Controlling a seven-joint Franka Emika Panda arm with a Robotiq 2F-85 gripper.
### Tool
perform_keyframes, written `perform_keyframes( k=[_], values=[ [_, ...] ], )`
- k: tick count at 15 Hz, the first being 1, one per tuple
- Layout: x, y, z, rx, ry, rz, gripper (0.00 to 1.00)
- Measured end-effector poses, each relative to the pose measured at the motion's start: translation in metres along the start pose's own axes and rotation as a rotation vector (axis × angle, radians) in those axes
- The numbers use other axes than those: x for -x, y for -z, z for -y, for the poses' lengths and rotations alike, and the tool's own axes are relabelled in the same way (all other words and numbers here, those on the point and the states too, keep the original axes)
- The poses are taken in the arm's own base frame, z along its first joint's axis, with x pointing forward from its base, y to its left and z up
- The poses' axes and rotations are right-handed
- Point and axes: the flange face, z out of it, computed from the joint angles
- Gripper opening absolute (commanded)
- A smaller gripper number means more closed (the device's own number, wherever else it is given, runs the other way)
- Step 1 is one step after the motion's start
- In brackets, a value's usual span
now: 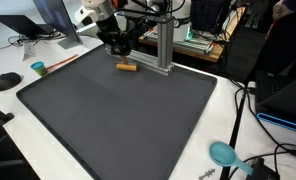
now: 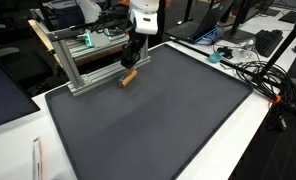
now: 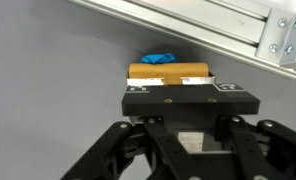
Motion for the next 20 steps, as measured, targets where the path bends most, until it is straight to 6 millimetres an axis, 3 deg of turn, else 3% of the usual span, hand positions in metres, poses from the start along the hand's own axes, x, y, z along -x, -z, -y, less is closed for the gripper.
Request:
perform_keyframes(
  k=[3, 6, 13, 20],
  values=[
    [0.007, -0.004, 0.001, 0.022, -0.009, 0.068, 0.22],
    [0.008, 0.004, 0.002, 0.044, -0.016, 0.061, 0.22],
    [0.012, 0.057, 0.018, 0.098, -0.013, -0.059, 0.22],
    [-0.015, 0.101, 0.037, 0.158, -0.012, -0.308, 0.22]
  ],
)
